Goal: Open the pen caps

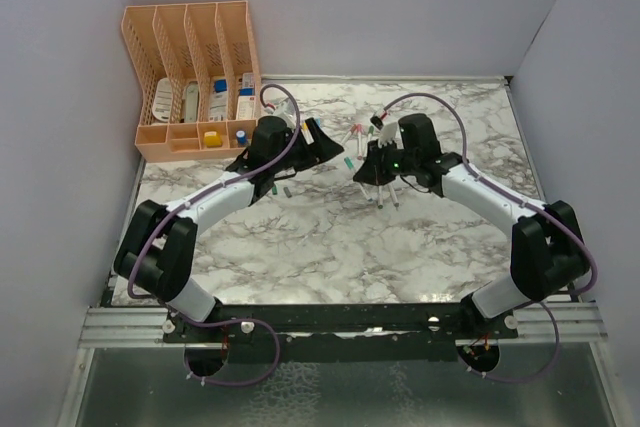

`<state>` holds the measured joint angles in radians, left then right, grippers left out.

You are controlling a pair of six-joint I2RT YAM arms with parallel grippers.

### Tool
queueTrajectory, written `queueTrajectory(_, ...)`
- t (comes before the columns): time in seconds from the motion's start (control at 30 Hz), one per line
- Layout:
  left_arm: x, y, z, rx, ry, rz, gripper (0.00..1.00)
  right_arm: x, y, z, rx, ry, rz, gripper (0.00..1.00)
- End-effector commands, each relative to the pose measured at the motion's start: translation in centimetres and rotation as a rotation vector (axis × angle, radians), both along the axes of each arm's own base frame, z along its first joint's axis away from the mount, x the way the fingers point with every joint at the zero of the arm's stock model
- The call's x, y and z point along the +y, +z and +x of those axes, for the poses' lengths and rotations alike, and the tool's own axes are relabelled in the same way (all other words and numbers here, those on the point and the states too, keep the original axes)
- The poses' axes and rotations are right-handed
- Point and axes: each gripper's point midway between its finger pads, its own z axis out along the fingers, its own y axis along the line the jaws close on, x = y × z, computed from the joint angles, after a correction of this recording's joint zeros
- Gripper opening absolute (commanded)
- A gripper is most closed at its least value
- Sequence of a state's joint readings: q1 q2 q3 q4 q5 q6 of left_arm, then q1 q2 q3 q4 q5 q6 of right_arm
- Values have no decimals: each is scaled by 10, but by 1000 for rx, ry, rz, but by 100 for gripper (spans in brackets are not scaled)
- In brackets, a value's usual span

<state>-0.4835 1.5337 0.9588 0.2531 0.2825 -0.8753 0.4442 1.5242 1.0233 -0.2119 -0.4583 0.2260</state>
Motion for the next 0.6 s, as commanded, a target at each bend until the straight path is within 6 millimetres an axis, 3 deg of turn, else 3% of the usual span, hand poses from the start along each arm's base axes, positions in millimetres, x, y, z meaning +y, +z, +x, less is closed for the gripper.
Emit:
queueTrajectory(0.0, -18, -3, -12, 5, -65, -32, 79, 19, 11, -5, -53, 51, 34, 1)
queueTrajectory(0.57, -31, -22, -26, 49, -94, -20, 64, 42, 21, -17, -77, 103, 49, 1)
